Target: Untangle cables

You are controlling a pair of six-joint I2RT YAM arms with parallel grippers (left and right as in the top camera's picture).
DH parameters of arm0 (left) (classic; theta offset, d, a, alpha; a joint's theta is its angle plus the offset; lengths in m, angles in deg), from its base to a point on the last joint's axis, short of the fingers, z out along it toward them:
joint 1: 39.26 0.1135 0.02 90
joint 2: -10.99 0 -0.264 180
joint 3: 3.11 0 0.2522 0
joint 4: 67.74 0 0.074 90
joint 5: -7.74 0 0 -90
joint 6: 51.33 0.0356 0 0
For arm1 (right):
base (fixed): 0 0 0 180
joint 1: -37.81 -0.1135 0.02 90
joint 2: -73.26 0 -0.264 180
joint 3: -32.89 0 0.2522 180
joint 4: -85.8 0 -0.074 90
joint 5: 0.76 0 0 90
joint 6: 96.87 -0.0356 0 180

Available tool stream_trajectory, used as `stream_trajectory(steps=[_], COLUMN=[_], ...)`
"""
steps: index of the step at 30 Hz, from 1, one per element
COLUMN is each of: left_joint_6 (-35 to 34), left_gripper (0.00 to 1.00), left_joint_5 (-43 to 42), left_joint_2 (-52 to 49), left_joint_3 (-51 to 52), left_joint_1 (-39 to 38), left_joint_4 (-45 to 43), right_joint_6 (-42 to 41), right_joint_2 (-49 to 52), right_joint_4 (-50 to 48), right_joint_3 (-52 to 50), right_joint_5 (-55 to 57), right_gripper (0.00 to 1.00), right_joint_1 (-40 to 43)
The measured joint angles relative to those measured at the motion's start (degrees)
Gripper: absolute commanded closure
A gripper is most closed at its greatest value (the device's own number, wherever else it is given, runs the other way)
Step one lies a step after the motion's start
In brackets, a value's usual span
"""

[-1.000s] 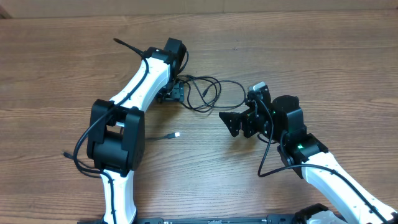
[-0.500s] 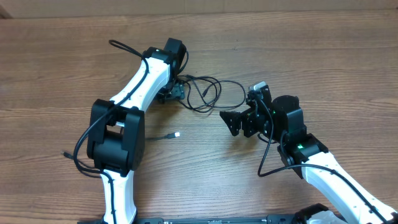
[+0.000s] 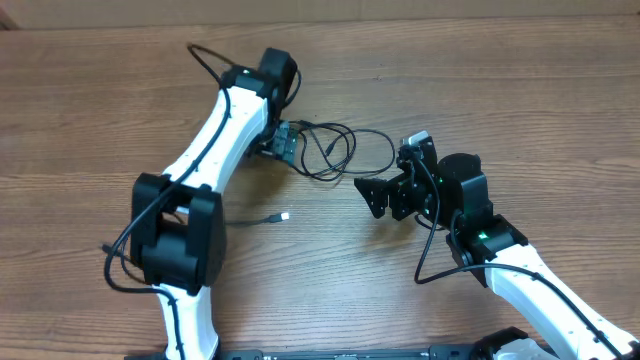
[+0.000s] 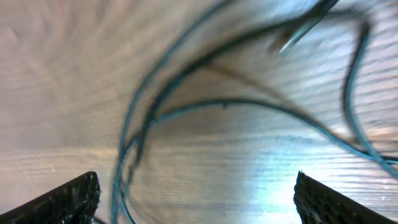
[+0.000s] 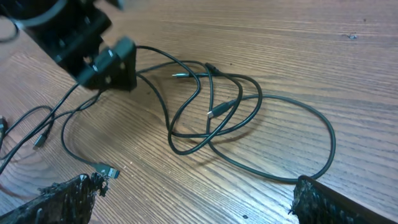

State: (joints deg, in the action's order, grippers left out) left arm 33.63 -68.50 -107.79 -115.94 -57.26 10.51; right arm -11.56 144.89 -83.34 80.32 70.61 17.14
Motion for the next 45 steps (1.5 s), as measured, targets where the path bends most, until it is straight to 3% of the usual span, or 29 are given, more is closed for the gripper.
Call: stream_trajectory(steps=[10, 23, 30, 39, 41, 43, 45], left_joint_6=[16.8, 20.3, 20.7, 20.7, 20.6, 20.5, 20.5], left_gripper=[0.01, 0.04, 0.26, 0.41, 0.49, 0.64, 0.9], left_joint_5=[0.2, -3.0, -5.1, -6.6, -6.7, -6.8, -7.0], left_joint_2=[0.4, -2.2, -3.3, -3.3, -3.3, -3.3, -3.3], left_joint_3=[-0.1, -0.1, -0.1, 2.4, 3.1, 3.8, 4.3], left_joint_1=[1.4, 5.4, 5.3, 5.4, 5.4, 5.4, 5.4], left_joint_4=[-8.7, -8.9, -9.0, -9.3, -9.2, -9.2, -8.9], right_joint_6=[0.0, 0.0, 0.0, 0.0, 0.0, 0.0, 0.0], right_joint_2=[0.0, 2.7, 2.7, 2.7, 2.7, 2.8, 2.8], right_joint_4=[0.0, -1.0, -1.0, -1.0, -1.0, -1.0, -1.0], right_joint_3=[0.0, 0.0, 0.0, 0.0, 0.0, 0.0, 0.0], right_joint_5=[0.0, 0.0, 0.0, 0.0, 0.0, 0.0, 0.0], right_gripper=[0.0, 0.0, 0.0, 0.0, 0.0, 0.0, 0.0], right_joint_1=[0.0, 0.0, 0.0, 0.0, 0.0, 0.0, 0.0])
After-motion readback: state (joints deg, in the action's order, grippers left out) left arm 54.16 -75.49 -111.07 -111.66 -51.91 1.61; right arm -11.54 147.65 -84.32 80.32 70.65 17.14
